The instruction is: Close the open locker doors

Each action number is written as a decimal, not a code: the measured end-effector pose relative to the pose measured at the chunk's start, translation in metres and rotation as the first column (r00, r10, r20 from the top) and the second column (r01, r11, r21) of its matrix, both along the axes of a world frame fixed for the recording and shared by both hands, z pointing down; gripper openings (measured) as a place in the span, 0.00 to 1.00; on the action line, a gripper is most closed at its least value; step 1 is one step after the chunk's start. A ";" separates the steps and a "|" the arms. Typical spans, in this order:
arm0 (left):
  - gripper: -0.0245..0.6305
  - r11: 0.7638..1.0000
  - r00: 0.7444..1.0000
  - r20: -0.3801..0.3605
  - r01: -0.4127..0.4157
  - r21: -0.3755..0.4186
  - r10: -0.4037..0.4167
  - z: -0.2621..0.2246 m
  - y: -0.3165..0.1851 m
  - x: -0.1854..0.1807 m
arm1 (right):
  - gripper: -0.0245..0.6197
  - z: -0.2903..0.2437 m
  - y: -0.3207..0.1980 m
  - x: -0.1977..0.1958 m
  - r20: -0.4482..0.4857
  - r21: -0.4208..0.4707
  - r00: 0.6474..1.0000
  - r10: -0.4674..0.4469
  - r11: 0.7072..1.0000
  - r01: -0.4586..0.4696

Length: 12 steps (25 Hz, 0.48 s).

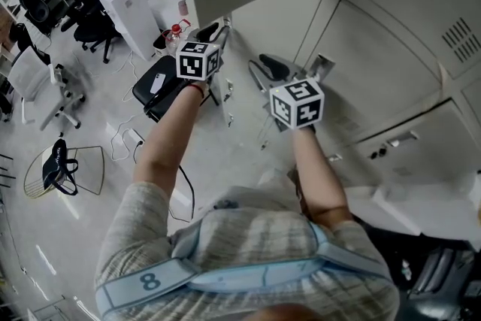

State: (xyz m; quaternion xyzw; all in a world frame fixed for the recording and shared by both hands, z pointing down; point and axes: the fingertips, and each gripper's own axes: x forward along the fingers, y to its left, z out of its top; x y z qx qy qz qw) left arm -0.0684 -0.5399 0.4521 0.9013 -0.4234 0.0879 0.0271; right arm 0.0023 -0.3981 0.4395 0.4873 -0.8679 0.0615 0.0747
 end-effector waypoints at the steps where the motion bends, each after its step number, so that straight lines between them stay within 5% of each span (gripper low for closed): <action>1: 0.18 1.000 1.000 -0.005 -0.004 0.003 0.004 -0.001 0.003 0.000 | 0.22 0.000 0.000 0.000 0.002 0.000 1.000 0.000 1.000 0.000; 12: 0.18 0.998 0.996 -0.063 -0.058 0.028 0.060 -0.009 0.047 -0.003 | 0.22 0.000 0.008 -0.008 0.020 0.019 1.000 -0.019 1.000 0.019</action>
